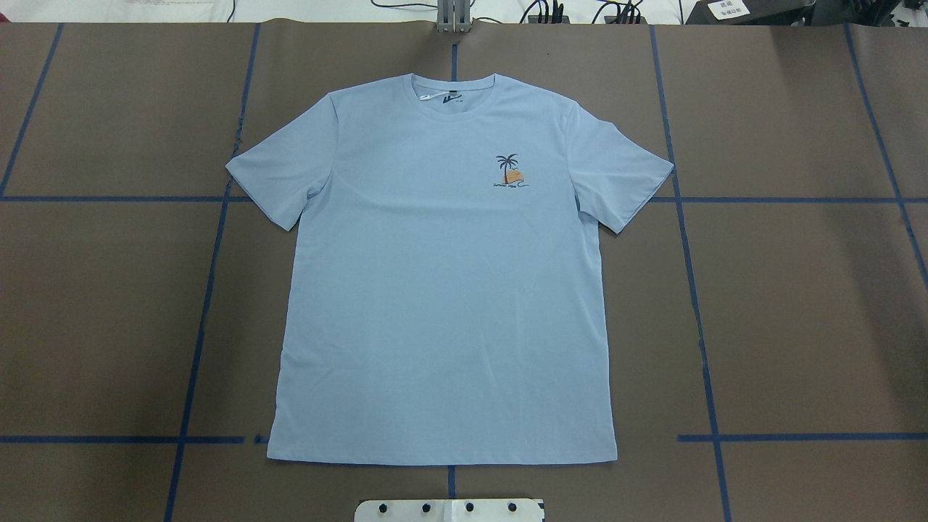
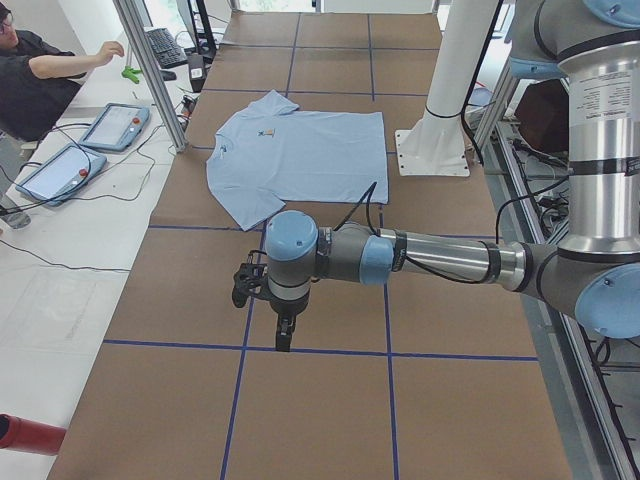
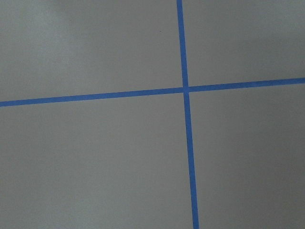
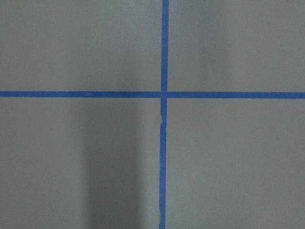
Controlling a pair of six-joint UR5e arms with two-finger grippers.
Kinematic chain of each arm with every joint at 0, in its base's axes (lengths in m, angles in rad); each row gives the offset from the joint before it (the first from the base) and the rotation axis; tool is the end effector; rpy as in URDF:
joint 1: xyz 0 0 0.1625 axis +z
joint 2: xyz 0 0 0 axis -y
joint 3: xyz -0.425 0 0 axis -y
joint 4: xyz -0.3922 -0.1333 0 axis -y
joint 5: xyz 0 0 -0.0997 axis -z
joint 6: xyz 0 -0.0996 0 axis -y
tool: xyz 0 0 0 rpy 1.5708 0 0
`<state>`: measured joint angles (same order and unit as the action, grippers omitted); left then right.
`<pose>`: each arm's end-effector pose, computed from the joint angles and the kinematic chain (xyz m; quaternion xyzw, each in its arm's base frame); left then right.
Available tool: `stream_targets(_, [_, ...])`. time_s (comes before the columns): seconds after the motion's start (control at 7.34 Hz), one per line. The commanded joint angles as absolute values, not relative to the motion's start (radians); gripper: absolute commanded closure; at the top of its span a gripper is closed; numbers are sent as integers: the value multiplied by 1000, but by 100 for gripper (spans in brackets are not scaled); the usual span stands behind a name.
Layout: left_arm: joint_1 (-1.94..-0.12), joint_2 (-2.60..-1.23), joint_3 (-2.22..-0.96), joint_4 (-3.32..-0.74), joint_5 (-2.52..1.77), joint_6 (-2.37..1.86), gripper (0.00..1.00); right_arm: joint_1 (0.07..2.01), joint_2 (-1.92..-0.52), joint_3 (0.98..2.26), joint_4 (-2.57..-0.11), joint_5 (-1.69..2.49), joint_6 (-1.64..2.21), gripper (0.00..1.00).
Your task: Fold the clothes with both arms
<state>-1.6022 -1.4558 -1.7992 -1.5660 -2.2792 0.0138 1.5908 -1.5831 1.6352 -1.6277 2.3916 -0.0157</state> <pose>-0.0825 -0.4459 0.6047 0.0587 0.3451 0.0106 0.9367 0.0701 -0.4845 0.6354 0.0049 -0.3990 0.0029 0.9170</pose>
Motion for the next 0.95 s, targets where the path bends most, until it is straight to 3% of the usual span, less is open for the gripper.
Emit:
stream_targets(0.0, [-1603,-1456,-1802,-1566,-2279,17,0,1589,-1582,1638,-1626,2395,-11,0])
stream_targets(0.54, [-1598,-1618,-1804,-1591,-2283,14,0,1432,-1398,1591,-1418,2393,82,0])
stream_targets(0.82, [-1543,-1609,-1804,-1714,-2292,9,0,1311,-1268,1563,-1361,2312,295,0])
